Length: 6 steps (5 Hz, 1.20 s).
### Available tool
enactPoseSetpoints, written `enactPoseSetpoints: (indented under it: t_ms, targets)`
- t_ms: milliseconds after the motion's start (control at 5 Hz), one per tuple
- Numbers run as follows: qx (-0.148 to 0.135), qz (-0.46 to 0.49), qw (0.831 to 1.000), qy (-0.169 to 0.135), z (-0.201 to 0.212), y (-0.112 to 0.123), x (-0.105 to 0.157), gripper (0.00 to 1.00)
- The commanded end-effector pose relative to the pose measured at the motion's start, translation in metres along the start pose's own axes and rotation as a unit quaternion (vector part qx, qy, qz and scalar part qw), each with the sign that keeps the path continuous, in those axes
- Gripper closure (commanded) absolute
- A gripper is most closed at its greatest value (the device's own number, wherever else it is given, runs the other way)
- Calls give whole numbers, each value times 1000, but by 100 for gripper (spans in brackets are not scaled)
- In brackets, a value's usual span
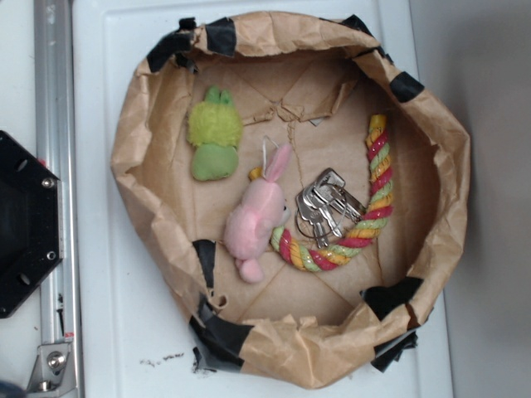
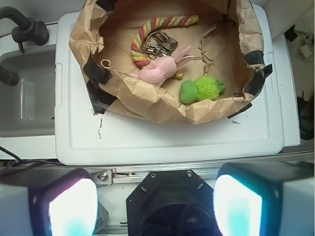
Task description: Grab the pink bunny.
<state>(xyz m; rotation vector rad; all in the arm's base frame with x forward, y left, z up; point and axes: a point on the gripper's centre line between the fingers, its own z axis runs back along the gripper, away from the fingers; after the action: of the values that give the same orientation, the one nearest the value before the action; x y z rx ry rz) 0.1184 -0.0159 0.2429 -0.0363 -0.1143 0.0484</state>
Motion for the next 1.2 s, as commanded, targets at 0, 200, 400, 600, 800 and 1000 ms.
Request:
enactPoseSetpoints:
  t_ms: [0, 200, 400, 600, 800, 1000]
  targets:
    - [0, 0, 1000, 0, 0, 0, 0, 0]
    - [-69, 11, 996, 56, -42, 8, 32, 0]
    - [-91, 80, 993, 5, -87, 1, 77, 0]
    - [-87, 186, 979, 5, -119, 15, 102, 0]
    - [-40, 249, 967, -21, -165, 20, 113, 0]
    - [18, 217, 976, 20, -214, 5, 114, 0]
